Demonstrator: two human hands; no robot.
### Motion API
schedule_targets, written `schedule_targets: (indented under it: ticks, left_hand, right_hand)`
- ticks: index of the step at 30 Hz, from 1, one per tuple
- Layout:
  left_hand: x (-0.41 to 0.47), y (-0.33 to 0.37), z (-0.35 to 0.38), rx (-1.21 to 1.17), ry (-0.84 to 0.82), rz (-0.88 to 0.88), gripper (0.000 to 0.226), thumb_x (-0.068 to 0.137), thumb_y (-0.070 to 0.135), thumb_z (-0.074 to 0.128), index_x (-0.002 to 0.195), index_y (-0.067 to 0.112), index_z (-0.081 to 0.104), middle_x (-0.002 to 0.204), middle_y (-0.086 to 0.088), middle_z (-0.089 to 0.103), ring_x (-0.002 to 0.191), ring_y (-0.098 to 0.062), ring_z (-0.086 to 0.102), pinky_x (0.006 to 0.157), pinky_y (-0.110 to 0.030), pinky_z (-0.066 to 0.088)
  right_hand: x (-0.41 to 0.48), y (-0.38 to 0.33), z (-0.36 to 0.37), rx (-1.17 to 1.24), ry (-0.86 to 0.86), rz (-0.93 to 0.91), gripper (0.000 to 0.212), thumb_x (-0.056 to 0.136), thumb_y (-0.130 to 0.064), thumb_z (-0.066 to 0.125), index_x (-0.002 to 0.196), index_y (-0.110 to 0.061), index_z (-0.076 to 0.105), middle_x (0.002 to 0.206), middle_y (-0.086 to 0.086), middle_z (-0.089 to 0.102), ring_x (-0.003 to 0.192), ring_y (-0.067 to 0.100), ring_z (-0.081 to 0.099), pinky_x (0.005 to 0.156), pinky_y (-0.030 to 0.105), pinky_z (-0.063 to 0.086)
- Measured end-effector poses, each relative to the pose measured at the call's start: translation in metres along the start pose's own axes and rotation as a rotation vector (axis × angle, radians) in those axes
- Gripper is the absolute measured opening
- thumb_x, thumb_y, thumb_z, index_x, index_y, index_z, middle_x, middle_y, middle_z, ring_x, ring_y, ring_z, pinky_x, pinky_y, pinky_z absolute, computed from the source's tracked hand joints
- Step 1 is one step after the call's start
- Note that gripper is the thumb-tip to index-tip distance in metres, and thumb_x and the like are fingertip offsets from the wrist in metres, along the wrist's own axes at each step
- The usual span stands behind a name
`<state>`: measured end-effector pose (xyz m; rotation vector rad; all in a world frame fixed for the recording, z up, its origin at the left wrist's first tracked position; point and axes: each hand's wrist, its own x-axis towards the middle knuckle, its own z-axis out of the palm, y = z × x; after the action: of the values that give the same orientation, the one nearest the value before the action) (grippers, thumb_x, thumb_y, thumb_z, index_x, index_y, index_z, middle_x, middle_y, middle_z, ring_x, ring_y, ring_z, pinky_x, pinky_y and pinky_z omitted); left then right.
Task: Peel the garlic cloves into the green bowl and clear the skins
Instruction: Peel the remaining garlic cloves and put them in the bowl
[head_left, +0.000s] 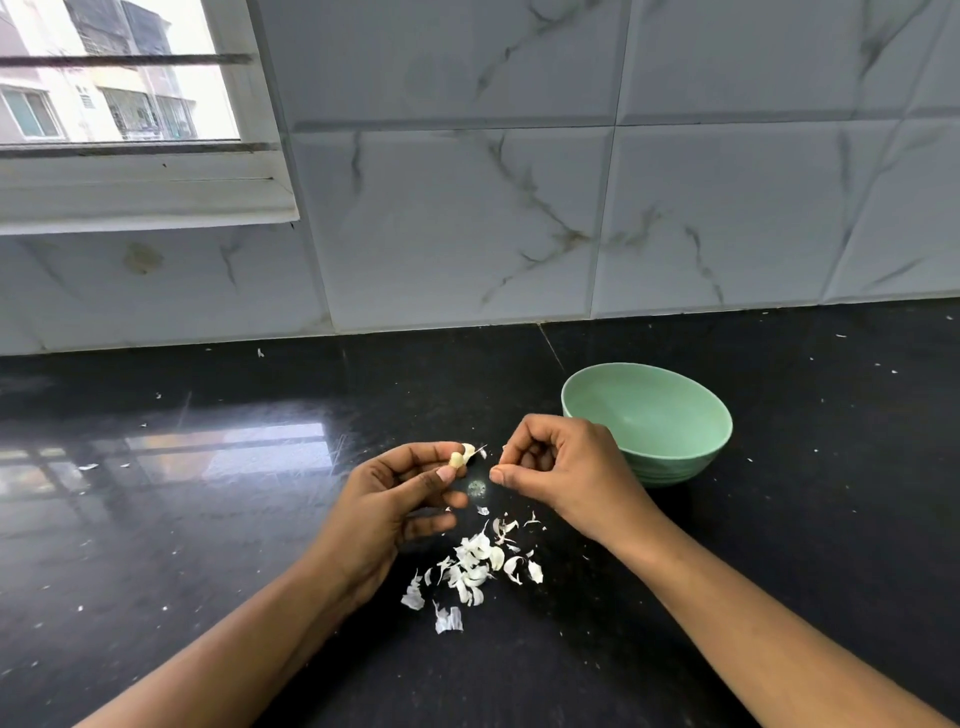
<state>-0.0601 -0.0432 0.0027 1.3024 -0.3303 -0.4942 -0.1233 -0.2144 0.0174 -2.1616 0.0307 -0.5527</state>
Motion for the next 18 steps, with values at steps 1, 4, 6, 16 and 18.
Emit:
schedule_targets:
  ticks: [1, 4, 6, 16, 18]
  left_hand:
    - [0.0, 0.0, 0.0, 0.002, -0.003, 0.002, 0.021, 0.07, 0.013, 0.067, 0.09, 0.014, 0.074, 0.084, -0.003, 0.072, 0.062, -0.008, 0.065, 0.052, -0.019, 0.054]
    - [-0.001, -0.001, 0.0, 0.025, 0.003, 0.024, 0.02, 0.069, 0.012, 0.067, 0.087, 0.015, 0.076, 0.084, -0.004, 0.072, 0.061, -0.009, 0.065, 0.053, -0.02, 0.054]
    - [-0.001, -0.002, -0.001, 0.065, 0.014, 0.067, 0.02, 0.069, 0.012, 0.069, 0.088, 0.013, 0.076, 0.082, -0.006, 0.072, 0.061, -0.011, 0.064, 0.055, -0.022, 0.054]
    - [-0.005, -0.002, -0.003, 0.453, 0.104, 0.355, 0.021, 0.066, 0.023, 0.076, 0.086, 0.016, 0.076, 0.07, -0.004, 0.074, 0.063, -0.013, 0.069, 0.066, -0.025, 0.057]
    - [-0.006, -0.003, -0.004, 0.519, 0.121, 0.393, 0.018, 0.067, 0.026, 0.076, 0.084, 0.021, 0.076, 0.07, -0.001, 0.074, 0.063, -0.015, 0.069, 0.064, -0.024, 0.056]
  right_hand:
    - [0.0, 0.0, 0.0, 0.008, -0.008, -0.003, 0.021, 0.071, -0.014, 0.081, 0.066, -0.022, 0.062, 0.053, -0.009, 0.056, 0.047, 0.002, 0.048, 0.046, 0.019, 0.042]
    - [-0.001, -0.001, 0.001, 0.058, -0.049, -0.016, 0.017, 0.081, -0.009, 0.072, 0.076, -0.023, 0.062, 0.061, -0.015, 0.06, 0.055, 0.008, 0.062, 0.048, 0.031, 0.055]
    - [-0.003, -0.003, 0.003, 0.073, -0.054, -0.048, 0.011, 0.084, -0.011, 0.069, 0.083, -0.022, 0.067, 0.068, -0.011, 0.065, 0.06, 0.008, 0.066, 0.052, 0.031, 0.057]
    - [-0.008, -0.005, 0.01, -0.022, 0.02, -0.16, 0.004, 0.079, -0.024, 0.075, 0.081, -0.021, 0.076, 0.063, -0.009, 0.068, 0.059, 0.007, 0.065, 0.058, 0.029, 0.052]
    - [-0.008, -0.004, 0.01, -0.082, 0.02, -0.181, 0.005, 0.08, -0.025, 0.073, 0.081, -0.021, 0.076, 0.063, -0.01, 0.068, 0.058, 0.005, 0.062, 0.056, 0.022, 0.049]
